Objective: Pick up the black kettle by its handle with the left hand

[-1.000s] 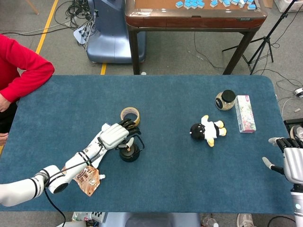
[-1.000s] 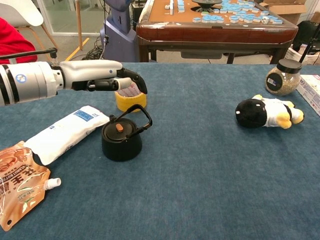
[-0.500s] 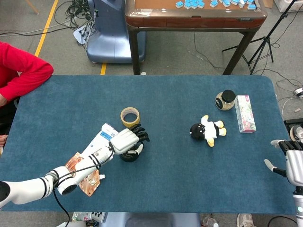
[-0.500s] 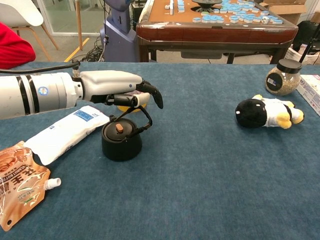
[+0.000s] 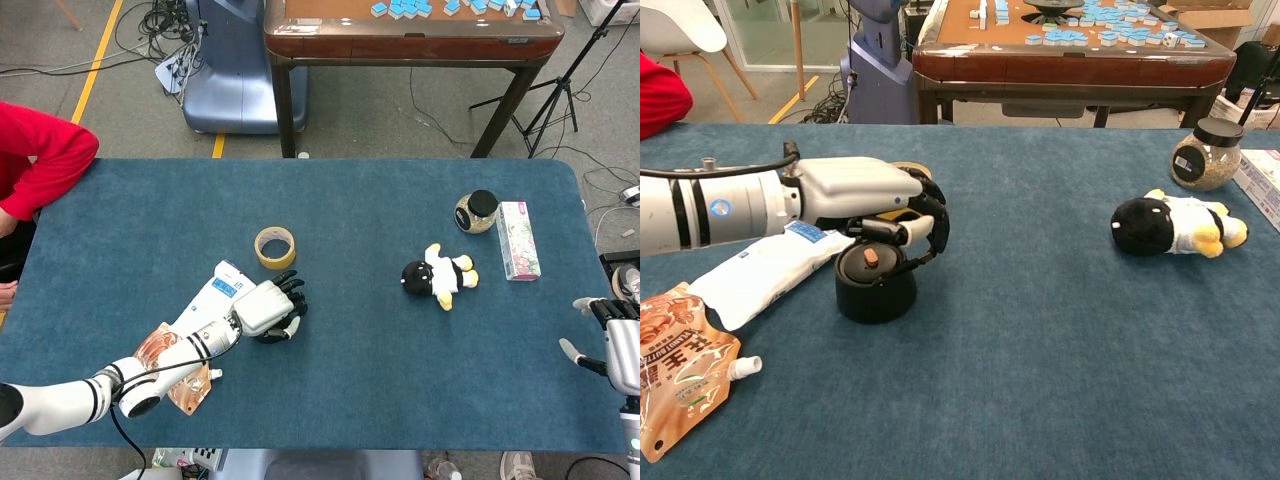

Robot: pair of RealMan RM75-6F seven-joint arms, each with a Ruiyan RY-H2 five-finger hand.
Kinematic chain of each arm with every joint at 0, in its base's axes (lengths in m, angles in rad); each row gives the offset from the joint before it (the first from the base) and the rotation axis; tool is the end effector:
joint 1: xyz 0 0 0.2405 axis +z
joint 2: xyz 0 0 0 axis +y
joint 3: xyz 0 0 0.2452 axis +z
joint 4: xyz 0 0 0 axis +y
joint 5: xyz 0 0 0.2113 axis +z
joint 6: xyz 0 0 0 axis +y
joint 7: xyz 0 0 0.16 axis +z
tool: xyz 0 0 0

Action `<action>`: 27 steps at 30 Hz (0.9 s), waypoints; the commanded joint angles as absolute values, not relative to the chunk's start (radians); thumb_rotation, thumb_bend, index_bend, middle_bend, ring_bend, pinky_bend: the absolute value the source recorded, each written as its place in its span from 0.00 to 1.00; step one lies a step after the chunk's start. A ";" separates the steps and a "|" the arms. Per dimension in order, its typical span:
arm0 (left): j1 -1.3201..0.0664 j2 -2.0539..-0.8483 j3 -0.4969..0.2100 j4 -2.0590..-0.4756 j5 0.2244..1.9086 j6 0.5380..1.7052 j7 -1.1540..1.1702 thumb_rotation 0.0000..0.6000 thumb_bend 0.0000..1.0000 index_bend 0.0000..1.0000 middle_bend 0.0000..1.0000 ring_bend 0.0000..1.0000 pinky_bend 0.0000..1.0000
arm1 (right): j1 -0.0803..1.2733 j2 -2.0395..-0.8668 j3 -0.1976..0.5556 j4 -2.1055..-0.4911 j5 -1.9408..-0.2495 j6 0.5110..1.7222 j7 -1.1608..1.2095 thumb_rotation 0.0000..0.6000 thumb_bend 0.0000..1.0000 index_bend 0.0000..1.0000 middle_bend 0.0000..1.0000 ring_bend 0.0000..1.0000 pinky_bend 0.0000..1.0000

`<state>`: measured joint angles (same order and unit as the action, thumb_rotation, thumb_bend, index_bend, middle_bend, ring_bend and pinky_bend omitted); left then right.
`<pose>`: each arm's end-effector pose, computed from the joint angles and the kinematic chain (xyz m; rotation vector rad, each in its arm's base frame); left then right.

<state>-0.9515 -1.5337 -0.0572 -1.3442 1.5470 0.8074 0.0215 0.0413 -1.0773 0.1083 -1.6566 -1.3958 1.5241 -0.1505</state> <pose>-0.0838 0.3472 -0.0534 -2.3694 -0.6214 -0.9684 -0.3118 -0.1933 0.1830 1.2680 -0.7962 0.7696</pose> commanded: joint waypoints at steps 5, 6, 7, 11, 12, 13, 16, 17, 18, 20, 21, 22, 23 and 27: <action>-0.915 -1.476 -0.012 -1.403 1.563 0.842 0.120 0.00 0.59 0.39 0.34 0.10 0.02 | 0.043 -1.079 0.108 -1.655 -1.404 1.523 -0.146 1.00 0.17 0.38 0.43 0.33 0.29; -0.909 -1.468 -0.006 -1.410 1.565 0.847 0.128 0.00 0.59 0.39 0.34 0.10 0.02 | 0.043 -1.079 0.107 -1.655 -1.405 1.523 -0.145 1.00 0.17 0.38 0.43 0.33 0.29; -0.903 -1.459 0.001 -1.417 1.567 0.851 0.135 0.00 0.59 0.39 0.34 0.10 0.02 | 0.043 -1.079 0.107 -1.656 -1.407 1.523 -0.145 1.00 0.17 0.38 0.43 0.33 0.29; -0.874 -1.416 0.031 -1.454 1.581 0.877 0.164 0.00 0.59 0.39 0.34 0.10 0.02 | 0.043 -1.081 0.106 -1.659 -1.415 1.526 -0.147 1.00 0.17 0.38 0.43 0.33 0.29; -0.867 -1.406 0.037 -1.463 1.584 0.885 0.169 0.00 0.59 0.39 0.35 0.10 0.02 | 0.043 -1.082 0.105 -1.660 -1.417 1.527 -0.147 1.00 0.17 0.38 0.43 0.33 0.29; -0.859 -1.396 0.042 -1.474 1.588 0.893 0.172 0.00 0.59 0.39 0.35 0.11 0.02 | 0.043 -1.082 0.105 -1.661 -1.419 1.527 -0.148 1.00 0.17 0.38 0.43 0.33 0.29; -0.837 -1.367 0.058 -1.518 1.605 0.925 0.140 0.00 0.59 0.40 0.35 0.11 0.02 | 0.042 -1.083 0.104 -1.663 -1.424 1.530 -0.148 1.00 0.17 0.38 0.43 0.33 0.29; -0.830 -1.358 0.062 -1.531 1.616 0.942 0.124 0.00 0.59 0.40 0.35 0.12 0.02 | 0.042 -1.084 0.104 -1.664 -1.427 1.532 -0.147 1.00 0.17 0.38 0.43 0.33 0.29; -0.824 -1.353 0.062 -1.537 1.625 0.958 0.114 0.00 0.59 0.40 0.35 0.12 0.02 | 0.042 -1.085 0.103 -1.664 -1.430 1.534 -0.146 1.00 0.17 0.38 0.43 0.33 0.29; -0.809 -1.343 0.058 -1.546 1.635 0.994 0.097 0.00 0.59 0.40 0.35 0.12 0.02 | 0.040 -1.085 0.102 -1.664 -1.436 1.538 -0.144 1.00 0.17 0.38 0.43 0.33 0.29; -0.803 -1.338 0.054 -1.551 1.632 1.004 0.093 0.00 0.59 0.39 0.35 0.12 0.02 | 0.039 -1.086 0.102 -1.663 -1.438 1.540 -0.143 1.00 0.17 0.38 0.43 0.33 0.29; -0.799 -1.333 0.049 -1.555 1.625 1.010 0.089 0.00 0.59 0.39 0.35 0.12 0.02 | 0.038 -1.085 0.101 -1.663 -1.439 1.542 -0.143 1.00 0.17 0.38 0.43 0.33 0.29; -0.793 -1.325 0.043 -1.562 1.612 1.013 0.085 0.00 0.59 0.39 0.35 0.12 0.02 | 0.037 -1.086 0.101 -1.663 -1.439 1.544 -0.142 1.00 0.17 0.38 0.43 0.33 0.29; -0.780 -1.303 0.022 -1.571 1.560 1.006 0.085 0.00 0.59 0.39 0.35 0.12 0.02 | 0.034 -1.086 0.101 -1.659 -1.439 1.546 -0.138 1.00 0.17 0.38 0.43 0.33 0.29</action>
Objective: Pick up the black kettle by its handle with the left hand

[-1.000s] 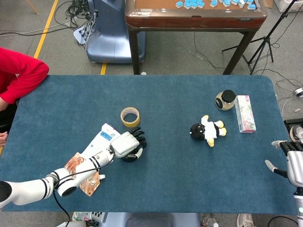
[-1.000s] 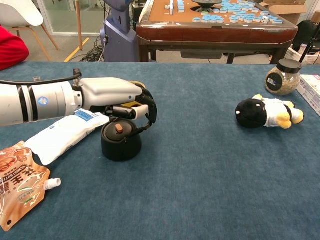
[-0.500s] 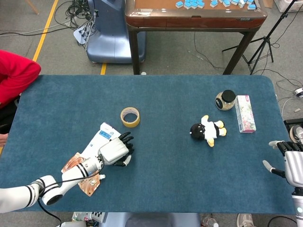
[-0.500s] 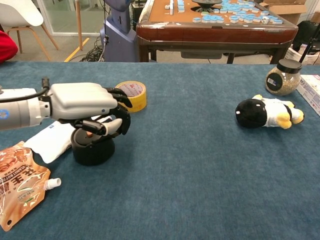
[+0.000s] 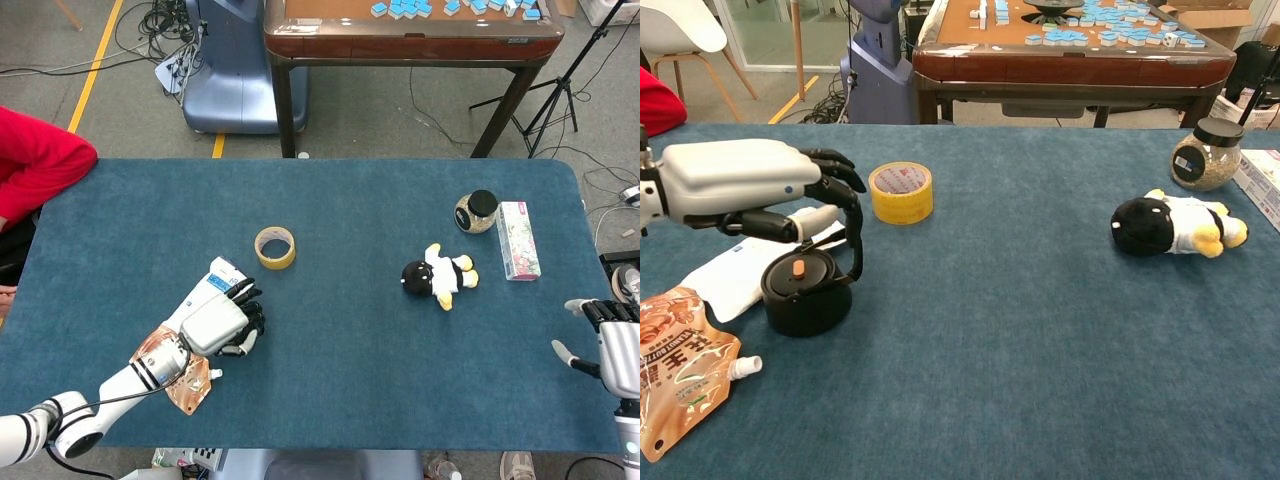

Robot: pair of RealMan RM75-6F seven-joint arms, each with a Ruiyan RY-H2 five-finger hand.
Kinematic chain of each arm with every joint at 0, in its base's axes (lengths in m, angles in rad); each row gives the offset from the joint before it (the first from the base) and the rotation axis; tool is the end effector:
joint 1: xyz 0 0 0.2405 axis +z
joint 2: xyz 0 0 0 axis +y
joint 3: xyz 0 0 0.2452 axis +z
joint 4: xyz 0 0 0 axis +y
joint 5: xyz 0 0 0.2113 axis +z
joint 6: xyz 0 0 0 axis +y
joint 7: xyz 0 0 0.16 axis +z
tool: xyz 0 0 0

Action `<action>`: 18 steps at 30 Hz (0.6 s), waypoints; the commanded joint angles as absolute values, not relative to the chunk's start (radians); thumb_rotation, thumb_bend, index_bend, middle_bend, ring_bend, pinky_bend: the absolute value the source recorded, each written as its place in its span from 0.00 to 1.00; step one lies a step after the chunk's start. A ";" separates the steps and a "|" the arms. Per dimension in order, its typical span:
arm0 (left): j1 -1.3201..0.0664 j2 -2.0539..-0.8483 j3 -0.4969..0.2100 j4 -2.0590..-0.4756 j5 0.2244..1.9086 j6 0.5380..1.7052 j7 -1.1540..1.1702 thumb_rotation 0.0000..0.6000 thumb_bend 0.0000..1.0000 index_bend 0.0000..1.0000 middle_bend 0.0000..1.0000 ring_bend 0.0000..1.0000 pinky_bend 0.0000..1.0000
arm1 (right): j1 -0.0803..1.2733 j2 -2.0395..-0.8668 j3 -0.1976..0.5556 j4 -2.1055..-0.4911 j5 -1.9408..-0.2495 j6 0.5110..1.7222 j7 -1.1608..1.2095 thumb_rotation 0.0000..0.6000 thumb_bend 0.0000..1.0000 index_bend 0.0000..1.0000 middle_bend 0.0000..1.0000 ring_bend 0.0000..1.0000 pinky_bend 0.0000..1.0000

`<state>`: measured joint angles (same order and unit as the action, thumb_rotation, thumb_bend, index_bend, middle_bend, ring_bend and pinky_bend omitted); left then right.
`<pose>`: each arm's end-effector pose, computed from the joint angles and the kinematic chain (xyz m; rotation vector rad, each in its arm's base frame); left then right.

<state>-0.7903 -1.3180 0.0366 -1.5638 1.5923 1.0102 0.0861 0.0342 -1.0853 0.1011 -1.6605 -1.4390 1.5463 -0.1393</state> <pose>-0.1310 0.3093 0.0100 -2.2599 -0.6197 -0.9963 -0.3049 -0.1901 0.1796 1.2844 -0.7867 0.8107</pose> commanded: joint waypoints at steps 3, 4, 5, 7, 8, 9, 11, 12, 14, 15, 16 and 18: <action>-0.769 -1.305 0.003 -1.553 1.510 0.996 0.093 0.00 0.57 0.37 0.35 0.12 0.02 | 0.034 -1.087 0.100 -1.655 -1.438 1.542 -0.135 1.00 0.17 0.38 0.43 0.33 0.29; -0.766 -1.311 -0.006 -1.539 1.487 0.992 0.095 0.00 0.57 0.36 0.35 0.12 0.02 | 0.035 -1.088 0.100 -1.653 -1.437 1.540 -0.135 1.00 0.17 0.38 0.43 0.33 0.29; -0.765 -1.316 -0.013 -1.529 1.471 0.986 0.096 0.00 0.57 0.35 0.35 0.12 0.02 | 0.035 -1.088 0.100 -1.652 -1.436 1.539 -0.134 1.00 0.17 0.38 0.43 0.33 0.29; -0.766 -1.324 -0.027 -1.513 1.438 0.970 0.093 0.00 0.56 0.32 0.34 0.12 0.02 | 0.035 -1.089 0.100 -1.650 -1.435 1.538 -0.132 1.00 0.17 0.38 0.43 0.33 0.29; -0.768 -1.329 -0.035 -1.504 1.418 0.957 0.089 0.00 0.56 0.31 0.34 0.12 0.02 | 0.034 -1.090 0.101 -1.648 -1.434 1.538 -0.131 1.00 0.17 0.38 0.43 0.33 0.29; -0.772 -1.331 -0.038 -1.497 1.414 0.944 0.081 0.00 0.56 0.31 0.34 0.12 0.02 | 0.034 -1.091 0.101 -1.646 -1.431 1.537 -0.130 1.00 0.17 0.38 0.43 0.33 0.29; -0.782 -1.334 -0.042 -1.477 1.398 0.909 0.063 0.00 0.55 0.30 0.33 0.12 0.02 | 0.033 -1.092 0.102 -1.643 -1.426 1.535 -0.128 1.00 0.17 0.38 0.43 0.33 0.29; -0.787 -1.336 -0.044 -1.470 1.388 0.894 0.063 0.00 0.55 0.29 0.33 0.12 0.02 | 0.032 -1.092 0.102 -1.641 -1.425 1.535 -0.128 1.00 0.17 0.38 0.43 0.33 0.29; -0.795 -1.344 -0.046 -1.455 1.367 0.862 0.070 0.00 0.54 0.29 0.32 0.12 0.02 | 0.032 -1.093 0.103 -1.639 -1.422 1.534 -0.126 1.00 0.17 0.38 0.43 0.33 0.29; -0.799 -1.347 -0.047 -1.451 1.356 0.848 0.074 0.00 0.53 0.29 0.32 0.12 0.02 | 0.031 -1.094 0.103 -1.638 -1.421 1.533 -0.126 1.00 0.17 0.38 0.43 0.33 0.29; -0.802 -1.350 -0.047 -1.447 1.347 0.835 0.079 0.00 0.53 0.28 0.32 0.12 0.02 | 0.031 -1.095 0.103 -1.637 -1.420 1.533 -0.125 1.00 0.17 0.38 0.43 0.33 0.29; -0.807 -1.359 -0.047 -1.439 1.327 0.813 0.095 0.00 0.51 0.28 0.32 0.12 0.02 | 0.031 -1.096 0.103 -1.635 -1.419 1.531 -0.123 1.00 0.17 0.38 0.43 0.33 0.29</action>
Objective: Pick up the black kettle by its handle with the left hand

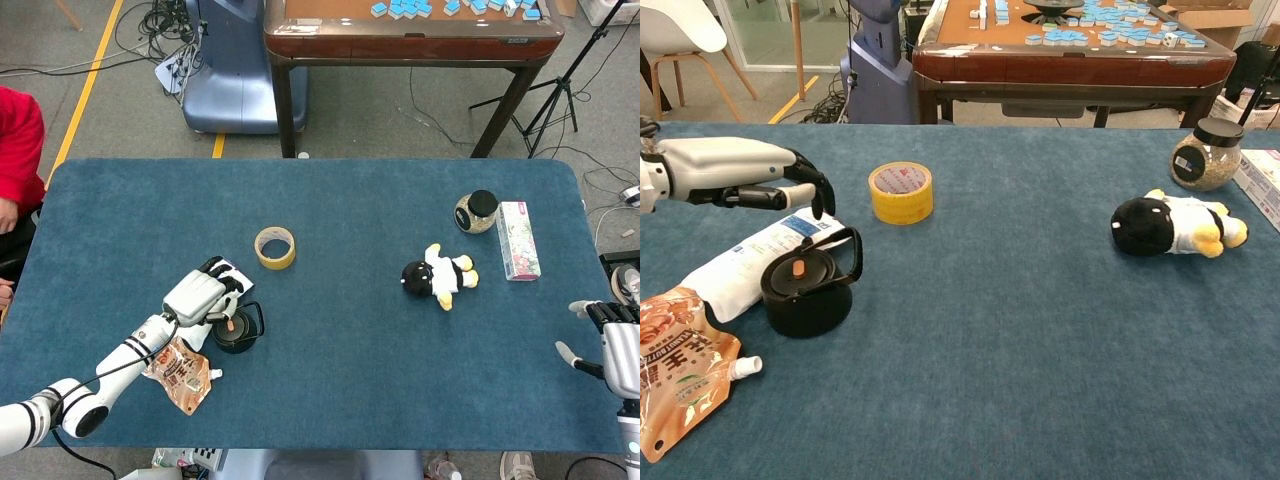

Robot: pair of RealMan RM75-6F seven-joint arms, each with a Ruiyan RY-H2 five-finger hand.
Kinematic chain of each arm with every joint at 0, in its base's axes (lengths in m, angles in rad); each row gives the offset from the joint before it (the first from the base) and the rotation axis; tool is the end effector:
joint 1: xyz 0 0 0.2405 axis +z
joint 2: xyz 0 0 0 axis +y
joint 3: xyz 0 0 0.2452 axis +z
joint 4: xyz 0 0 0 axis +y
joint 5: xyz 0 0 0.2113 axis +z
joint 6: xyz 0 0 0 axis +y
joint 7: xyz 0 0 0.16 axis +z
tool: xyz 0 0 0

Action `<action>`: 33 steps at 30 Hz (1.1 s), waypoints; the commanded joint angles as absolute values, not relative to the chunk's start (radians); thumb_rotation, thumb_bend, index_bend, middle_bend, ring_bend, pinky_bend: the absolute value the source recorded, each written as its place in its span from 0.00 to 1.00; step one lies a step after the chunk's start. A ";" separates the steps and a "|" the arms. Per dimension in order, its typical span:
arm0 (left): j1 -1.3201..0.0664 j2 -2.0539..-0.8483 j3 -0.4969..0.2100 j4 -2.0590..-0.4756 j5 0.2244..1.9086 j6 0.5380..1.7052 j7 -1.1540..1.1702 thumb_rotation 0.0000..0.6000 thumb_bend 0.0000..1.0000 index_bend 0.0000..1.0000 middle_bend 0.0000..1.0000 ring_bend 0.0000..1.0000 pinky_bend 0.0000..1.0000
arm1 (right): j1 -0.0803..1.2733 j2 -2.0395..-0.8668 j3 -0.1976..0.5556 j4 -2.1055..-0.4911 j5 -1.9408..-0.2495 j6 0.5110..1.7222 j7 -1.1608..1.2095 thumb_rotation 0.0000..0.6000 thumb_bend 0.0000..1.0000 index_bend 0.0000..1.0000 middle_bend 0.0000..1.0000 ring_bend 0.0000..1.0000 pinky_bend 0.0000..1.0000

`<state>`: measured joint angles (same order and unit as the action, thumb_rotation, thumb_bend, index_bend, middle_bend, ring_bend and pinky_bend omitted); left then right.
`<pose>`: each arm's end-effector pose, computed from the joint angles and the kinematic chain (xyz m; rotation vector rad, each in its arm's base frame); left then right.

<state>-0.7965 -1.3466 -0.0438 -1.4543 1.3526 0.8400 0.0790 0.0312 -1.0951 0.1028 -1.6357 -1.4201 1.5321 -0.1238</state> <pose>-0.1648 0.3543 0.0091 -2.1046 -0.8427 -0.8164 -0.3131 -0.1895 0.1784 1.2722 -0.8056 0.7929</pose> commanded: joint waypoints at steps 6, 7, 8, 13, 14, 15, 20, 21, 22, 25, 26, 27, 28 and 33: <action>-0.815 -1.366 -0.051 -1.456 1.305 0.782 0.100 0.00 0.49 0.28 0.32 0.12 0.02 | 0.029 -1.097 0.104 -1.632 -1.418 1.533 -0.122 1.00 0.17 0.38 0.43 0.33 0.29; -0.815 -1.364 -0.052 -1.464 1.308 0.781 0.097 0.00 0.49 0.28 0.32 0.12 0.02 | 0.029 -1.098 0.103 -1.631 -1.417 1.532 -0.121 1.00 0.17 0.38 0.43 0.33 0.29; -0.815 -1.363 -0.051 -1.470 1.311 0.780 0.094 0.00 0.49 0.28 0.32 0.12 0.02 | 0.028 -1.098 0.103 -1.630 -1.416 1.532 -0.121 1.00 0.17 0.38 0.43 0.33 0.29; -0.820 -1.347 -0.046 -1.514 1.326 0.767 0.088 0.00 0.48 0.28 0.31 0.13 0.02 | 0.025 -1.099 0.103 -1.627 -1.414 1.534 -0.116 1.00 0.17 0.38 0.43 0.33 0.29; -0.821 -1.345 -0.044 -1.521 1.329 0.765 0.091 0.00 0.48 0.28 0.31 0.13 0.02 | 0.024 -1.099 0.103 -1.627 -1.414 1.534 -0.115 1.00 0.17 0.38 0.43 0.33 0.29; -0.822 -1.344 -0.042 -1.528 1.333 0.764 0.093 0.00 0.47 0.29 0.31 0.13 0.02 | 0.023 -1.099 0.103 -1.626 -1.414 1.535 -0.114 1.00 0.17 0.38 0.43 0.33 0.29; -0.825 -1.340 -0.027 -1.573 1.364 0.759 0.100 0.00 0.47 0.30 0.31 0.13 0.02 | 0.019 -1.101 0.102 -1.621 -1.416 1.541 -0.107 1.00 0.17 0.38 0.43 0.33 0.29; -0.825 -1.339 -0.024 -1.583 1.372 0.762 0.100 0.00 0.47 0.30 0.31 0.13 0.02 | 0.018 -1.102 0.102 -1.620 -1.416 1.541 -0.106 1.00 0.17 0.38 0.43 0.33 0.29; -0.824 -1.337 -0.020 -1.597 1.384 0.765 0.100 0.00 0.47 0.30 0.31 0.13 0.02 | 0.017 -1.103 0.102 -1.619 -1.416 1.541 -0.104 1.00 0.17 0.38 0.43 0.33 0.29; -0.821 -1.331 -0.007 -1.631 1.417 0.776 0.101 0.00 0.47 0.30 0.31 0.13 0.02 | 0.016 -1.104 0.101 -1.615 -1.419 1.543 -0.100 1.00 0.17 0.38 0.43 0.33 0.29; -0.820 -1.327 -0.003 -1.642 1.426 0.778 0.102 0.00 0.47 0.30 0.31 0.13 0.02 | 0.015 -1.105 0.101 -1.614 -1.419 1.544 -0.099 1.00 0.17 0.38 0.43 0.33 0.29; -0.819 -1.323 0.002 -1.653 1.435 0.780 0.103 0.00 0.47 0.30 0.31 0.13 0.02 | 0.014 -1.105 0.101 -1.613 -1.420 1.545 -0.097 1.00 0.17 0.38 0.43 0.33 0.29; -0.818 -1.317 0.008 -1.669 1.446 0.782 0.105 0.00 0.47 0.30 0.31 0.13 0.02 | 0.013 -1.106 0.101 -1.612 -1.421 1.547 -0.095 1.00 0.17 0.38 0.43 0.33 0.29; -0.803 -1.292 0.033 -1.725 1.502 0.814 0.106 0.00 0.46 0.31 0.31 0.13 0.02 | 0.007 -1.108 0.099 -1.605 -1.423 1.553 -0.087 1.00 0.17 0.38 0.43 0.33 0.29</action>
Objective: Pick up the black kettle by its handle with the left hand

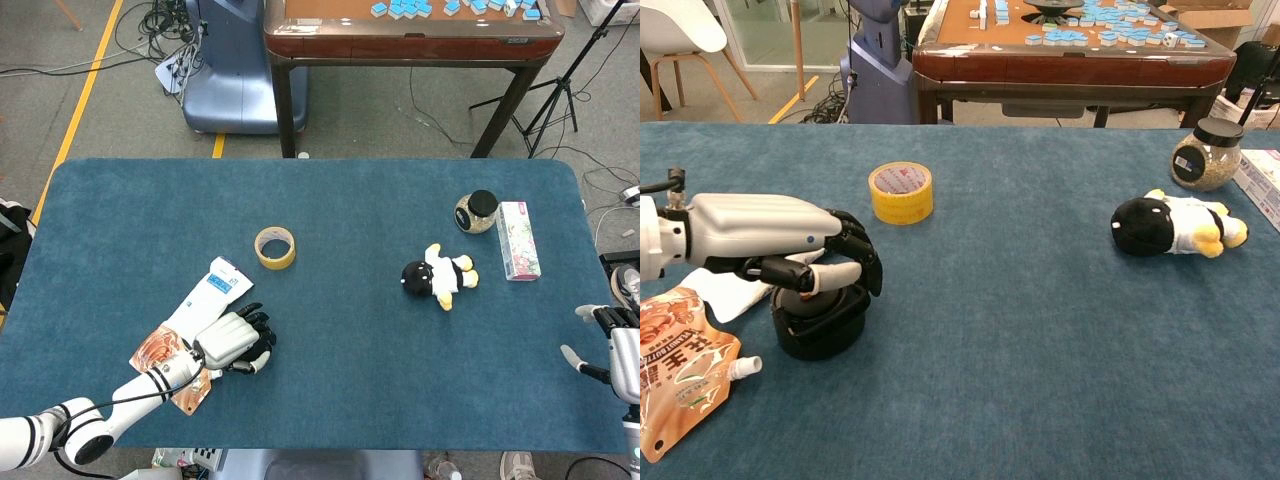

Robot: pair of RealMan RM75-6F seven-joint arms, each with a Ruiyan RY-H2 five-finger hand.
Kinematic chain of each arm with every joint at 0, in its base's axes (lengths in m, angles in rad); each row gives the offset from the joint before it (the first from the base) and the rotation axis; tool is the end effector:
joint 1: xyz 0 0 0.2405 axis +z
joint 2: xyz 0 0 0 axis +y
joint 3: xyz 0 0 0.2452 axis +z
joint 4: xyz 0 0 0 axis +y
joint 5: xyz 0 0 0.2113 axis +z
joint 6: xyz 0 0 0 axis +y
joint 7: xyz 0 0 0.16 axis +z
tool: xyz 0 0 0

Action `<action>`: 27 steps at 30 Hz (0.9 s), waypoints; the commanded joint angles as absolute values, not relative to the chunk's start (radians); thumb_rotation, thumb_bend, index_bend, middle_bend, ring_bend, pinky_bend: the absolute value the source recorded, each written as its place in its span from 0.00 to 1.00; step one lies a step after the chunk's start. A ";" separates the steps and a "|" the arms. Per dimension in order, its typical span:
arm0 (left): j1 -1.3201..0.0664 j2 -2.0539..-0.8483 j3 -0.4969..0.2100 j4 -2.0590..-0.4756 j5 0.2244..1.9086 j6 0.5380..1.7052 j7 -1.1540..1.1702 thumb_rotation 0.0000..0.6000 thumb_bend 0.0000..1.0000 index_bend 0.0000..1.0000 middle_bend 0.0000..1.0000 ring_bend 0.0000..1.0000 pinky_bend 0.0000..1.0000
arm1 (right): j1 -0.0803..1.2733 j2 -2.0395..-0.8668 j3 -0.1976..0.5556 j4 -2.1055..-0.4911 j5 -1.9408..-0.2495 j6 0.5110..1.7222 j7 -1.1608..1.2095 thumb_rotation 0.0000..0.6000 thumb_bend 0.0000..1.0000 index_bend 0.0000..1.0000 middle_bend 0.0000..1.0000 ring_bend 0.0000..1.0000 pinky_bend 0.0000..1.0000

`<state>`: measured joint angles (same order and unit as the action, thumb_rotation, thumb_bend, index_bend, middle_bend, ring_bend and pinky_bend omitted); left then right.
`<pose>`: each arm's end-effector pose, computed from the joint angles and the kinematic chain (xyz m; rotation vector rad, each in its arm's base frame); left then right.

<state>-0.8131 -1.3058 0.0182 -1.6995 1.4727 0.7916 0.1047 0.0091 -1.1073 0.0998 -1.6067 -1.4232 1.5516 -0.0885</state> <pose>-0.1228 0.2861 -0.0164 -2.3788 -0.8646 -0.8506 -0.3205 -0.1818 0.1799 1.2455 -0.8156 0.8002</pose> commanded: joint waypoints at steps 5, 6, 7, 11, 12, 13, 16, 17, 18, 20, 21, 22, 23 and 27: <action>-0.752 -1.296 0.044 -1.739 1.583 0.938 0.123 0.27 0.45 0.29 0.30 0.14 0.02 | 0.003 -1.109 0.099 -1.599 -1.424 1.558 -0.080 1.00 0.17 0.38 0.43 0.33 0.29; -0.742 -1.301 0.046 -1.733 1.597 0.960 0.134 0.45 0.45 0.26 0.28 0.14 0.02 | 0.002 -1.109 0.100 -1.599 -1.424 1.558 -0.079 1.00 0.17 0.38 0.43 0.33 0.29; -0.731 -1.307 0.047 -1.726 1.606 0.982 0.149 0.57 0.45 0.24 0.27 0.13 0.02 | 0.003 -1.109 0.100 -1.598 -1.425 1.558 -0.078 1.00 0.17 0.38 0.43 0.33 0.29; -0.713 -1.317 0.043 -1.722 1.598 1.002 0.172 0.74 0.40 0.14 0.19 0.12 0.02 | 0.005 -1.111 0.102 -1.594 -1.430 1.559 -0.077 1.00 0.17 0.38 0.43 0.33 0.29; -0.712 -1.318 0.041 -1.723 1.593 1.000 0.177 0.76 0.39 0.12 0.17 0.11 0.02 | 0.005 -1.112 0.102 -1.594 -1.430 1.558 -0.077 1.00 0.17 0.38 0.43 0.33 0.29; -0.711 -1.320 0.038 -1.725 1.587 0.999 0.186 0.77 0.38 0.09 0.15 0.11 0.02 | 0.006 -1.113 0.102 -1.593 -1.431 1.557 -0.077 1.00 0.17 0.38 0.43 0.33 0.29; -0.710 -1.333 0.031 -1.725 1.577 0.995 0.210 0.78 0.34 0.05 0.10 0.09 0.02 | 0.006 -1.116 0.102 -1.589 -1.430 1.556 -0.073 1.00 0.17 0.38 0.43 0.33 0.29; -0.710 -1.337 0.029 -1.726 1.573 0.994 0.215 0.76 0.33 0.04 0.09 0.08 0.02 | 0.005 -1.116 0.102 -1.587 -1.430 1.556 -0.073 1.00 0.17 0.38 0.43 0.33 0.29; -0.710 -1.341 0.025 -1.727 1.568 0.992 0.218 0.71 0.32 0.04 0.09 0.08 0.02 | 0.004 -1.116 0.102 -1.587 -1.429 1.556 -0.074 1.00 0.17 0.38 0.43 0.33 0.29; -0.711 -1.348 0.017 -1.733 1.556 0.988 0.222 0.63 0.31 0.03 0.08 0.08 0.02 | 0.003 -1.115 0.103 -1.588 -1.427 1.557 -0.074 1.00 0.17 0.38 0.43 0.33 0.29; -0.712 -1.350 0.013 -1.737 1.551 0.986 0.226 0.59 0.30 0.02 0.08 0.08 0.02 | 0.003 -1.115 0.103 -1.588 -1.427 1.558 -0.074 1.00 0.17 0.38 0.43 0.33 0.29; -0.715 -1.353 0.009 -1.743 1.547 0.982 0.232 0.57 0.29 0.01 0.08 0.07 0.02 | 0.002 -1.115 0.103 -1.588 -1.428 1.559 -0.075 1.00 0.17 0.38 0.43 0.33 0.29; -0.716 -1.356 0.006 -1.747 1.545 0.980 0.237 0.54 0.28 0.01 0.07 0.07 0.02 | 0.002 -1.115 0.103 -1.588 -1.428 1.559 -0.075 1.00 0.17 0.38 0.43 0.33 0.29; -0.726 -1.376 -0.002 -1.750 1.532 0.961 0.261 0.41 0.26 0.00 0.06 0.06 0.02 | 0.002 -1.116 0.103 -1.587 -1.429 1.558 -0.074 1.00 0.17 0.38 0.43 0.33 0.29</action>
